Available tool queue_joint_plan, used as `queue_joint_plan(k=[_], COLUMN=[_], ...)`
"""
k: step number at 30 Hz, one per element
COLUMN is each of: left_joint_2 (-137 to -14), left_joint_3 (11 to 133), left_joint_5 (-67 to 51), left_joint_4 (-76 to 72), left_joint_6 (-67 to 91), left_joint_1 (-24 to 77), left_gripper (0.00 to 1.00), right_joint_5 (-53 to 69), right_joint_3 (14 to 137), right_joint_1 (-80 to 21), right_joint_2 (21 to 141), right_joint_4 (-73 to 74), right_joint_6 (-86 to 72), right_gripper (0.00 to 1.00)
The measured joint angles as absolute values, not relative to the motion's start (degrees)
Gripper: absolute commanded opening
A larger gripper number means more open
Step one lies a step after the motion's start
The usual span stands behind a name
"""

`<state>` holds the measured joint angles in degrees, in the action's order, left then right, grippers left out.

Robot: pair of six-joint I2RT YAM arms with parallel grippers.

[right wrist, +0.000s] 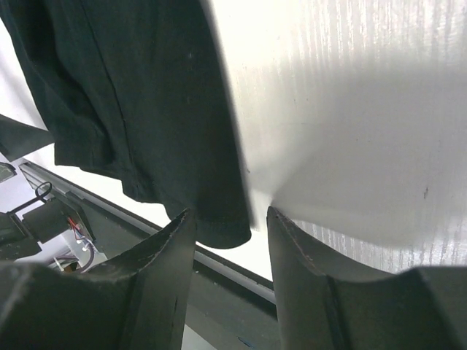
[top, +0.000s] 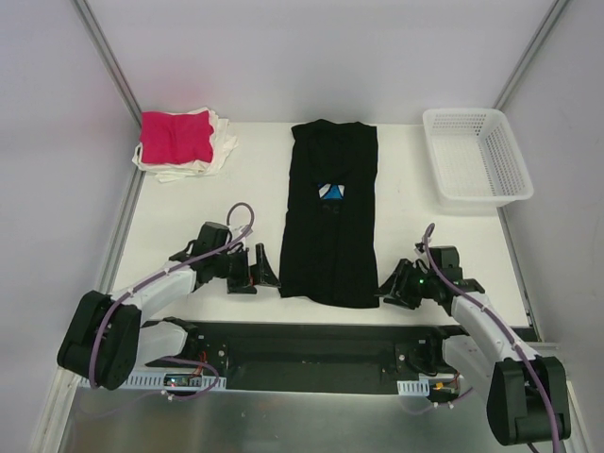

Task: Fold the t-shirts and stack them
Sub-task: Grab the bottom of the folded rectangular tshirt with both arms

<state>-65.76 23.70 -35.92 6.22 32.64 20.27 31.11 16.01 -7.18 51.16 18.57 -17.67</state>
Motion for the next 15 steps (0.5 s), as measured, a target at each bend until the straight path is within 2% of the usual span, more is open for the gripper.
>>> queue_joint_plan(k=[15], left_joint_2=[-81.0], left_joint_3=[30.4], left_joint_5=[-38.0], left_joint_4=[-7.4], left_joint_6=[35.2], left_joint_1=[26.0], left_gripper=[0.99], right_joint_5=[30.0], right_joint_3=[17.1], right_joint_1=[-14.8], right_joint_2=[58.3], right_joint_4=[11.1], right_joint_6=[-24.3], right_gripper=[0.47])
